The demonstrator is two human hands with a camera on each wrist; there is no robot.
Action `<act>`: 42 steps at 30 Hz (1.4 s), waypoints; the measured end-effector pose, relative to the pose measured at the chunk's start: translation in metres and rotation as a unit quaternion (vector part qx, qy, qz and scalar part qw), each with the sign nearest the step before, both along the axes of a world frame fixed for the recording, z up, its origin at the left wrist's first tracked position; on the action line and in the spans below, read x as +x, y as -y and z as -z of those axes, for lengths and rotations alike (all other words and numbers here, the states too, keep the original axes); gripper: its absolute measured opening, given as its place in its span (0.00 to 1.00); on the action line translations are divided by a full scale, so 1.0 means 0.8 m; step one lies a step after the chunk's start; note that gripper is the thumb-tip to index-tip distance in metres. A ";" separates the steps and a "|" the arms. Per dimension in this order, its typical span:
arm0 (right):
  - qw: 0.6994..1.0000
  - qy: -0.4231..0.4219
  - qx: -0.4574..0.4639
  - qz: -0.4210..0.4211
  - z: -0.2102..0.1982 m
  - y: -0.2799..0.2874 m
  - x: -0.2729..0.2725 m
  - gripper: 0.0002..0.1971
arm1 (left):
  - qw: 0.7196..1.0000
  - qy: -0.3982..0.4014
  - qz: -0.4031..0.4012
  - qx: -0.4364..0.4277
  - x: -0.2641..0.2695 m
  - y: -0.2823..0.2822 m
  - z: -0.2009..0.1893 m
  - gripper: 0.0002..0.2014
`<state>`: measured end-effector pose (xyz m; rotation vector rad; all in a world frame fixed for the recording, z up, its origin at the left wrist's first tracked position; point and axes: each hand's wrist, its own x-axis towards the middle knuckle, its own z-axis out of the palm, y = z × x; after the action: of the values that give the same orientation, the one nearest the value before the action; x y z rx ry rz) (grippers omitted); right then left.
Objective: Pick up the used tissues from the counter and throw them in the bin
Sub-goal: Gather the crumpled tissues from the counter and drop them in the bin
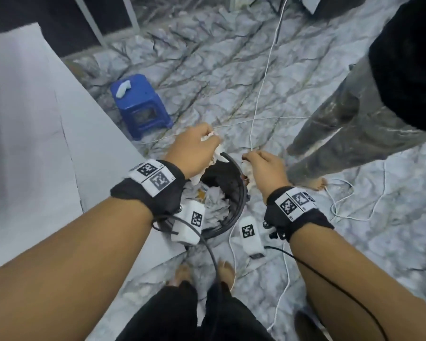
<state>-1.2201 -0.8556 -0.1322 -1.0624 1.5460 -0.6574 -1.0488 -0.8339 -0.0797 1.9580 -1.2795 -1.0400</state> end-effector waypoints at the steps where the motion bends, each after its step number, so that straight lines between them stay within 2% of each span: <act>1: 1.000 0.004 0.019 -0.002 0.010 0.005 0.000 0.11 | 1.000 -0.015 -0.017 0.019 -0.003 0.001 0.010 0.11; 5: 0.995 0.009 0.099 0.018 0.056 0.017 0.013 0.12 | 0.993 -0.055 -0.071 0.072 -0.008 0.010 0.048 0.12; 7: 0.991 0.010 0.135 0.018 0.085 0.019 0.013 0.18 | 0.991 -0.065 -0.069 0.091 -0.004 0.013 0.068 0.12; 11: 0.986 0.014 0.165 0.015 0.109 0.028 0.014 0.29 | 0.978 -0.086 -0.154 0.111 0.009 0.020 0.115 0.13; 14: 0.988 -0.013 0.156 0.009 0.124 0.039 0.021 0.28 | 0.963 -0.111 -0.206 0.134 0.015 0.021 0.145 0.13; 18: 0.982 -0.032 0.183 -0.019 0.149 0.060 0.034 0.28 | 0.936 -0.146 -0.270 0.172 0.029 0.022 0.197 0.18; 21: 0.972 -0.039 0.228 -0.035 0.184 0.077 0.039 0.22 | 0.908 -0.170 -0.330 0.193 0.040 0.026 0.239 0.13; 23: 0.961 -0.041 0.269 -0.041 0.220 0.086 0.045 0.23 | 0.896 -0.178 -0.354 0.202 0.048 0.029 0.271 0.11; 25: 0.949 -0.023 0.311 -0.038 0.265 0.096 0.048 0.24 | 0.879 -0.193 -0.374 0.224 0.055 0.031 0.320 0.18; 27: 0.942 -0.028 0.330 -0.062 0.299 0.110 0.053 0.16 | 0.866 -0.198 -0.395 0.235 0.055 0.035 0.356 0.25; 28: 0.937 -0.039 0.339 -0.069 0.317 0.117 0.056 0.15 | 0.862 -0.198 -0.403 0.237 0.052 0.042 0.358 0.26; 30: 0.932 -0.031 0.354 -0.073 0.354 0.127 0.068 0.18 | 0.856 -0.203 -0.409 0.242 0.049 0.056 0.369 0.20; 32: 0.929 -0.021 0.363 -0.063 0.398 0.136 0.081 0.29 | 0.851 -0.209 -0.420 0.238 0.050 0.067 0.392 0.13; 34: 0.932 -0.011 0.360 -0.046 0.429 0.147 0.093 0.37 | 0.846 -0.208 -0.434 0.231 0.054 0.077 0.420 0.13; 36: 0.933 0.000 0.356 -0.050 0.441 0.156 0.105 0.31 | 0.843 -0.211 -0.440 0.228 0.059 0.084 0.442 0.13; 38: 0.928 0.027 0.370 -0.047 0.450 0.162 0.114 0.28 | 0.836 -0.229 -0.444 0.228 0.063 0.090 0.459 0.18; 41: 0.911 0.068 0.407 -0.023 0.462 0.163 0.119 0.35 | 0.831 -0.255 -0.428 0.246 0.066 0.090 0.477 0.33; 42: 0.911 0.068 0.407 -0.023 0.464 0.163 0.118 0.36 | 0.830 -0.262 -0.425 0.248 0.066 0.088 0.480 0.35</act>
<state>-1.1256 -0.9857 -0.5031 -0.4022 1.4518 -0.0110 -0.9964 -0.9047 -0.4633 2.0255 0.2221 -1.3295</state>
